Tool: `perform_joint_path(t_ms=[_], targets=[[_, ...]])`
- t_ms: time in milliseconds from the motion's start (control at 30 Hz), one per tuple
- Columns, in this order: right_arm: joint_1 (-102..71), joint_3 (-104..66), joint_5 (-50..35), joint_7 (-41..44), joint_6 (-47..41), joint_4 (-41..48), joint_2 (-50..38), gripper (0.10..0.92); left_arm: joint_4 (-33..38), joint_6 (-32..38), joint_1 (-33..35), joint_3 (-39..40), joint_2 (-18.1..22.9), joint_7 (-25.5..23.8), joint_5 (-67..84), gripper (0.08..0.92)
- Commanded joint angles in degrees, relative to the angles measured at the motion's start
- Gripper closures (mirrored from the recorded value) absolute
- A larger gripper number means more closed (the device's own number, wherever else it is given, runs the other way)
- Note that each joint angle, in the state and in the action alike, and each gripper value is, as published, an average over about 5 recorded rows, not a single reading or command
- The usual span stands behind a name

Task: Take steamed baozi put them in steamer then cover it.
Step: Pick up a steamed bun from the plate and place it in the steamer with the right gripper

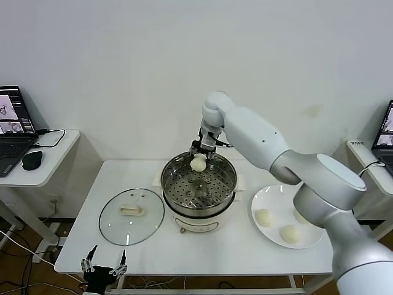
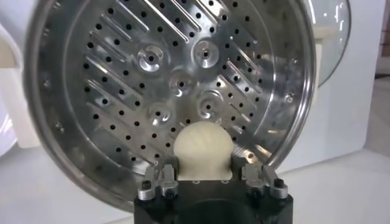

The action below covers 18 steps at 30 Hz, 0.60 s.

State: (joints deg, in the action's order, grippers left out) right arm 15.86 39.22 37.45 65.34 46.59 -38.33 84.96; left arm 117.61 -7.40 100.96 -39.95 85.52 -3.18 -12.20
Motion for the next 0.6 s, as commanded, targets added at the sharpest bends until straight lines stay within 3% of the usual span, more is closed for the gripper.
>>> perform_joint_path(t_ms=[33, 367, 600], targets=[[-1.04, -1.09, 2.84, -2.40, 0.79, 3.48, 1.23, 0.491, -0.35, 0.00, -0.05, 0.02, -0.04, -0.04, -0.04, 0.177], [-2.46, -1.86, 4.31, -4.02, -0.21, 5.03, 1.80, 0.477, -0.63, 0.00, -0.31, 0.12, -0.17, -0.05, -0.01, 0.177], [-2.39, -1.87, 4.32, -4.62, -0.65, 5.21, 1.46, 0.302, -0.35, 0.00, -0.10, 0.34, -0.01, -0.07, -0.06, 0.177]])
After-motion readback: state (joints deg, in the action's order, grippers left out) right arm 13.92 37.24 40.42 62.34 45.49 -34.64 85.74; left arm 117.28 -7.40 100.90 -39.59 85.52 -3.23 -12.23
